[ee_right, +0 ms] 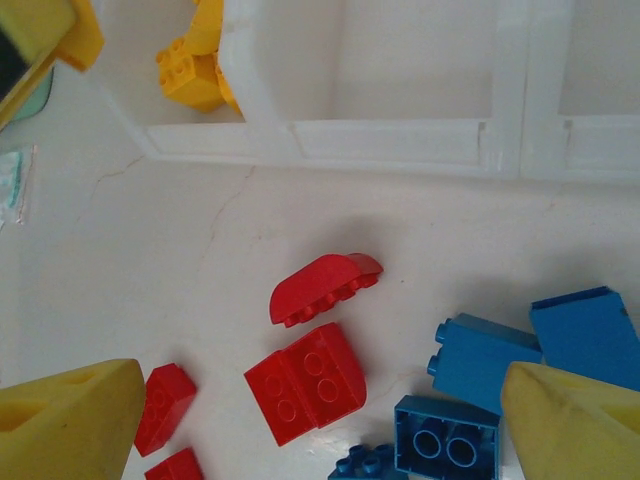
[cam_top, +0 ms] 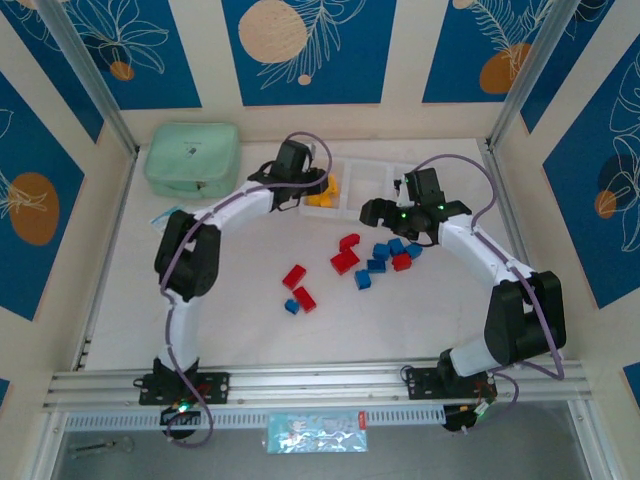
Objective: Sort the legos into containers by color
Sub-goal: Place the lego in the container.
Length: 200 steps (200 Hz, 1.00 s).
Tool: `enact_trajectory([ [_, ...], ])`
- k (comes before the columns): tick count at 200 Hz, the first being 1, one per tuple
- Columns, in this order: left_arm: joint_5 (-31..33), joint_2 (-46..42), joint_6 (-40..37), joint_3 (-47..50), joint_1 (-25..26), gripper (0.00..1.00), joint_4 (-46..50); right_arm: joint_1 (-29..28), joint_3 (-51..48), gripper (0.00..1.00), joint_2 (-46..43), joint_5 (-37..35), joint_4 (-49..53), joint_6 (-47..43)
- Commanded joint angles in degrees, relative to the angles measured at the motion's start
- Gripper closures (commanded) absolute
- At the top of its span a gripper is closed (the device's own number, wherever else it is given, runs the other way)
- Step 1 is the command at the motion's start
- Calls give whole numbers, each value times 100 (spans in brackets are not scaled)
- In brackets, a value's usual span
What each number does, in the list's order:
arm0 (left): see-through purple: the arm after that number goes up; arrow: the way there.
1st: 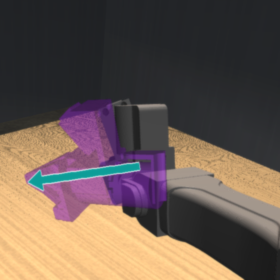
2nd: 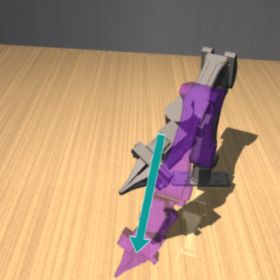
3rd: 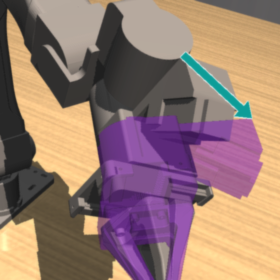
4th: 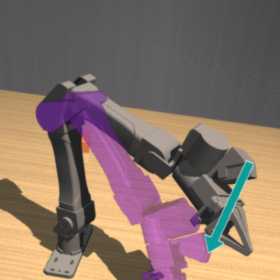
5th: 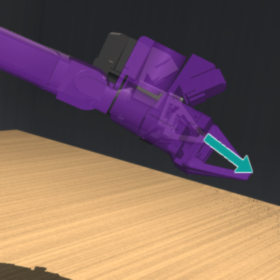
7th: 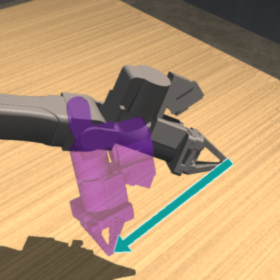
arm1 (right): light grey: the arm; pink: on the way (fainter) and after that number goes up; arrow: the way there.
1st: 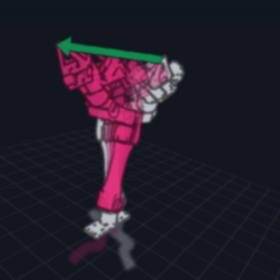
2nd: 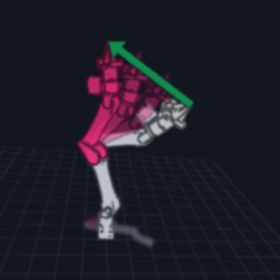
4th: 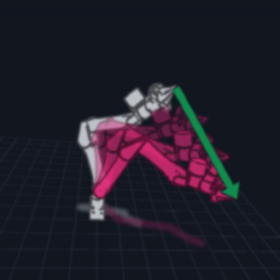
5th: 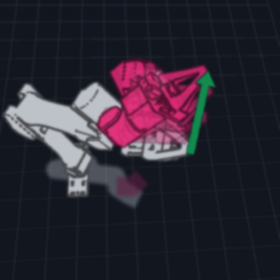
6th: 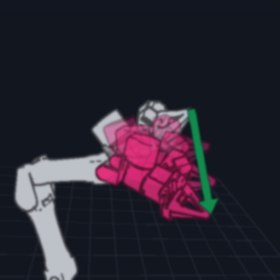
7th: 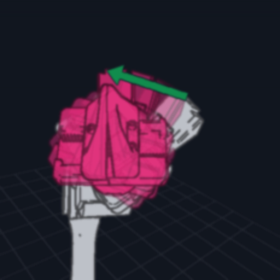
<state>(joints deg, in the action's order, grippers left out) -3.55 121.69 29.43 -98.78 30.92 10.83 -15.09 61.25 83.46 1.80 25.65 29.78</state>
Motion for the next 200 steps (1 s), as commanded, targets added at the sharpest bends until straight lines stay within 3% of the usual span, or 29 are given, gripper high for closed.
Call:
enact_trajectory([
  [1, 109, 315, -376, -641, 72, 61, 456, -23, 259, 8, -49, -48, 214, -178],
  [45, 114, 162, -541, -749, 107, 45, 601, -266, 360, 7, -71, -124, 398, -361],
  [68, 87, -187, -607, -577, 105, 44, 846, -467, 405, 7, -157, -94, 573, -480],
  [138, 201, -2445, -370, 2042, 99, 31, 761, -1601, 307, 7, -226, -156, 986, -434],
  [200, 595, -4174, 115, 3933, 82, 16, 1392, -2661, 267, 8, 83, -200, 843, 52],
])
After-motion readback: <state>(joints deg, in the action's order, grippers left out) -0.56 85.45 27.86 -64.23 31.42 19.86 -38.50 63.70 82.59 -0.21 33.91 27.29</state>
